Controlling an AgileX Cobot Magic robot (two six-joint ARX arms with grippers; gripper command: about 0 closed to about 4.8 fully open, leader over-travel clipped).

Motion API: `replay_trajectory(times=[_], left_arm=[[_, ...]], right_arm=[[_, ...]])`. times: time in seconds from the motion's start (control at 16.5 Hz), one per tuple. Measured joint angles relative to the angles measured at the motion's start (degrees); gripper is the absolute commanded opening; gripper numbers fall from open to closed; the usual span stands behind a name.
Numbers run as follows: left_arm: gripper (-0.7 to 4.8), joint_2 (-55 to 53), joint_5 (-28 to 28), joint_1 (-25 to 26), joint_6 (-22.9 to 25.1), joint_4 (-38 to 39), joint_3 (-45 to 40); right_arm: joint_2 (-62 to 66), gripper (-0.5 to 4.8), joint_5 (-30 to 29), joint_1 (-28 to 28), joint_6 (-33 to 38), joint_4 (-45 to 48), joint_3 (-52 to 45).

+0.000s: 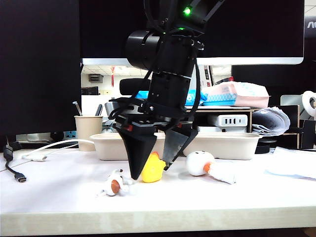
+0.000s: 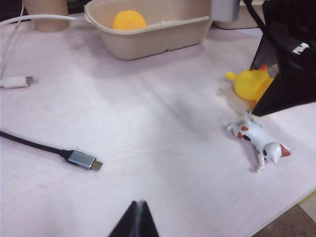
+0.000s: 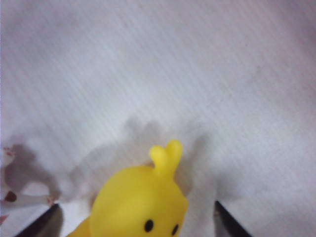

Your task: Put the dolls with similar colors into the same paper box, while dolls with different colors go into separate paper boxes.

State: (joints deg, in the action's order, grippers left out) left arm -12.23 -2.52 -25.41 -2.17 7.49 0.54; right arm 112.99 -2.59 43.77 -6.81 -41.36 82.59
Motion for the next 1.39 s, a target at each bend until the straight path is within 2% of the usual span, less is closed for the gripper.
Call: replay_trajectory(times=[0.12, 0.18, 0.36, 0.42, 0.91, 1.03, 1.21, 1.39], left_arm=[[-0.05, 0.0, 0.0, 0.0, 0.0, 0.0, 0.0], [-0.05, 0.0, 0.0, 0.0, 0.0, 0.0, 0.0], [-0.05, 0.0, 0.0, 0.0, 0.0, 0.0, 0.0], [-0.05, 0.0, 0.0, 0.0, 0.0, 0.0, 0.0], [-0.05, 2.0, 0.0, 0.1, 0.0, 0.0, 0.0], [-0.05, 4.2, -0.2, 1.8, 0.0, 0.0, 0.0], [-0.05, 8.1, 0.0, 8.2, 0.0, 0.0, 0.0], [-0.05, 11.5, 0.1, 9.2, 0.0, 0.0, 0.0]], right_arm=[[0.0, 2.59, 0.0, 0.0, 0.1, -0.1, 0.0], [0.0, 2.29, 0.0, 0.0, 0.1, -0.1, 0.0], [-0.2, 2.27, 0.0, -0.1, 0.1, 0.0, 0.1], [-0.2, 1.99, 0.0, -0.1, 0.1, 0.0, 0.1], [-0.2, 2.02, 0.2, -0.1, 0.1, 0.3, 0.2], [-0.2, 2.02, 0.3, -0.1, 0.1, 0.9, 0.5], [-0.1, 2.02, 1.1, -0.2, 0.1, 2.4, 2.6], [-0.1, 2.02, 1.2, -0.7, -0.1, 7.6, 6.0]])
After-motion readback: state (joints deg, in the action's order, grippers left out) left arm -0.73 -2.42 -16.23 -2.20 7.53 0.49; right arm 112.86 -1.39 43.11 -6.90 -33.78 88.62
